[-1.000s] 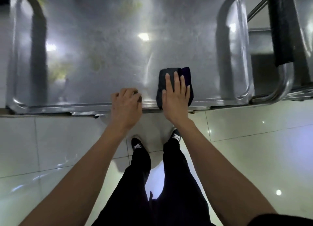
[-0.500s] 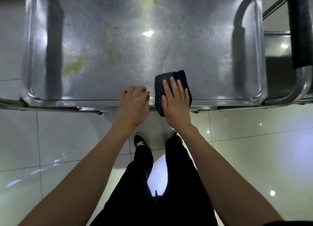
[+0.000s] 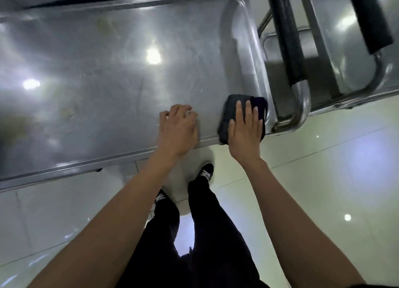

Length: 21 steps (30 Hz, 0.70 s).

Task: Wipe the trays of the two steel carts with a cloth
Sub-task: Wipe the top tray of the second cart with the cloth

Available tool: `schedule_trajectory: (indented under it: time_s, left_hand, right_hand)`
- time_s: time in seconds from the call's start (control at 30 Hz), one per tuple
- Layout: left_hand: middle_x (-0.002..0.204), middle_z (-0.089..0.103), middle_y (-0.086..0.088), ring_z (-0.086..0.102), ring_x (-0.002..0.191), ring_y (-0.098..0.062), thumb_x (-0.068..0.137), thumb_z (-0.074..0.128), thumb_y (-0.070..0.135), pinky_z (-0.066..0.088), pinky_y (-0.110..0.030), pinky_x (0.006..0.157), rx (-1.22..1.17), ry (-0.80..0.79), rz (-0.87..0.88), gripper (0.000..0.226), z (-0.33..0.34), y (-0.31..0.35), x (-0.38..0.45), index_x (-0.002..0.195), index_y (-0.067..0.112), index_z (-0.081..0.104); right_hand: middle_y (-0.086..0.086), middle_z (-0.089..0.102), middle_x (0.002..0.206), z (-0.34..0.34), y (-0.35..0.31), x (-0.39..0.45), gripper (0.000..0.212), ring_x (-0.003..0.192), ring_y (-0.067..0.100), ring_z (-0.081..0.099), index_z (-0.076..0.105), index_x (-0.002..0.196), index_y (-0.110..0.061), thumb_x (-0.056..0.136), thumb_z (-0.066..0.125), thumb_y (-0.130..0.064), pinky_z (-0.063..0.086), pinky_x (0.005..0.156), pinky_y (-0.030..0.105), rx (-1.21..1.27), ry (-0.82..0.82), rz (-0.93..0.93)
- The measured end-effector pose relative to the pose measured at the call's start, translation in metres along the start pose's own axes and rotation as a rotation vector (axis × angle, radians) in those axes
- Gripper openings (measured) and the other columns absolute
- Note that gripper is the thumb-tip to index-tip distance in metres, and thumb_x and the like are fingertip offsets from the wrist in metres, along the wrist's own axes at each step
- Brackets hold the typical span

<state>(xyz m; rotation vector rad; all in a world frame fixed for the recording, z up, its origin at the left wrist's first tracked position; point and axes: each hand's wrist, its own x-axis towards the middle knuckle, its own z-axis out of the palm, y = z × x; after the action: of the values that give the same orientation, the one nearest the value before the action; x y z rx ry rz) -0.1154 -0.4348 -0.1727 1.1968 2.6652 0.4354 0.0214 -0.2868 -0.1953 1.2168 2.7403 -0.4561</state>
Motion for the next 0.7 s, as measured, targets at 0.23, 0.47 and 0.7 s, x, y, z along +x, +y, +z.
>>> schedule_trajectory:
  time_s: [0.23, 0.47, 0.7]
  left_hand:
    - [0.150, 0.045, -0.005, 0.034, 0.142, -0.027, 0.097, 0.048, 0.028, 0.030, -0.053, 0.108, 0.058, -0.104, -0.026, 0.039, 0.004, 0.053, 0.053, 0.134, 0.022, 0.057]
    - [0.139, 0.049, -0.005, 0.039, 0.132, -0.030, 0.093, 0.050, 0.027, 0.037, -0.053, 0.098, 0.157, -0.187, -0.106, 0.033, 0.006, 0.040, 0.064, 0.124, 0.021, 0.061]
    - [0.138, 0.051, -0.005, 0.039, 0.135, -0.028, 0.093, 0.051, 0.031, 0.034, -0.050, 0.100, 0.139, -0.147, -0.123, 0.031, -0.003, 0.020, 0.069, 0.119, 0.021, 0.065]
  right_hand:
    - [0.006, 0.004, 0.167, -0.013, 0.030, 0.019, 0.057, 0.154, 0.028, 0.000, 0.004, 0.160, -0.024, 0.106, 0.018, -0.035, 0.005, 0.123, 0.051, -0.032, -0.047, -0.074]
    - [0.005, 0.000, 0.167, -0.018, 0.021, 0.059, 0.057, 0.154, 0.027, -0.005, 0.001, 0.159, -0.027, 0.106, 0.018, -0.036, 0.001, 0.124, 0.050, 0.003, -0.067, -0.126]
    - [0.002, -0.001, 0.167, -0.021, -0.007, 0.113, 0.057, 0.153, 0.026, -0.006, 0.003, 0.159, -0.029, 0.105, 0.022, -0.036, -0.001, 0.123, 0.050, 0.019, -0.079, -0.156]
